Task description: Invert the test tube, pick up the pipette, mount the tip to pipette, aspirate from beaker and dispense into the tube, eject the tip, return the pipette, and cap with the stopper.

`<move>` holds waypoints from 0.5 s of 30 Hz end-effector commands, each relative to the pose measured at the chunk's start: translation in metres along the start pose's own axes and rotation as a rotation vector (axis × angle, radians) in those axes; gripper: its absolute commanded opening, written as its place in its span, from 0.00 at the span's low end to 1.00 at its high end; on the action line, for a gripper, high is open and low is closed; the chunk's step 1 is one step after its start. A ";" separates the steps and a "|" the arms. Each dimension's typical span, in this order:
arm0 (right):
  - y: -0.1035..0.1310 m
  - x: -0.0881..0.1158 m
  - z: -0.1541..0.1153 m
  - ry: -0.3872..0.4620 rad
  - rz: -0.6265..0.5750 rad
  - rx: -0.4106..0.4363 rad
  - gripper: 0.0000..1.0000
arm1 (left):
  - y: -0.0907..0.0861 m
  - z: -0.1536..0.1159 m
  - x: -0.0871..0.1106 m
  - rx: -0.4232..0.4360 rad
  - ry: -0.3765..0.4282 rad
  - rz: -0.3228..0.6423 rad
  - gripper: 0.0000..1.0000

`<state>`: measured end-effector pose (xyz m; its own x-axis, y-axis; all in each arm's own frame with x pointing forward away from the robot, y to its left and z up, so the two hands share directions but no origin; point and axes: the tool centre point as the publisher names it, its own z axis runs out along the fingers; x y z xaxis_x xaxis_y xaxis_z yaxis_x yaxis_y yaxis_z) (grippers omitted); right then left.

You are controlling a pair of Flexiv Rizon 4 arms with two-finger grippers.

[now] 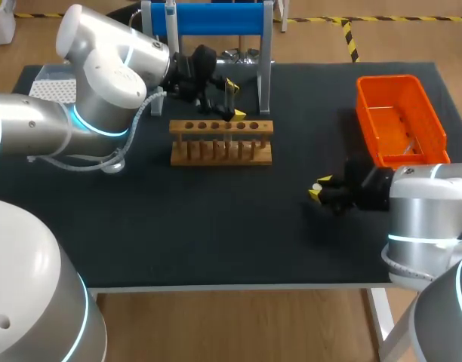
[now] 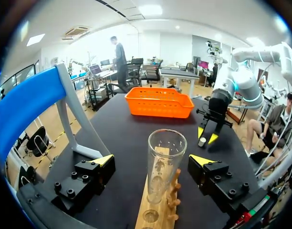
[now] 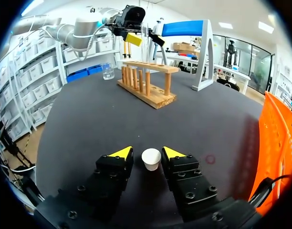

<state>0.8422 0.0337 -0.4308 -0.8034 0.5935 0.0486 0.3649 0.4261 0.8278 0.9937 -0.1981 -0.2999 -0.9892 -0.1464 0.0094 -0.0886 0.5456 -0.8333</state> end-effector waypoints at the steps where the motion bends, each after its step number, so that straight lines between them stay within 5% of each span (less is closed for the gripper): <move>1: 0.000 0.001 0.000 -0.003 0.002 0.003 0.39 | 0.000 0.000 -0.001 -0.003 0.003 -0.001 1.00; 15: -0.001 0.000 0.000 -0.007 0.004 0.004 0.28 | 0.000 0.000 -0.001 -0.003 0.003 -0.001 1.00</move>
<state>0.8425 0.0325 -0.4314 -0.8001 0.5978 0.0503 0.3702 0.4261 0.8255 0.9937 -0.1981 -0.2999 -0.9892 -0.1464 0.0094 -0.0886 0.5456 -0.8333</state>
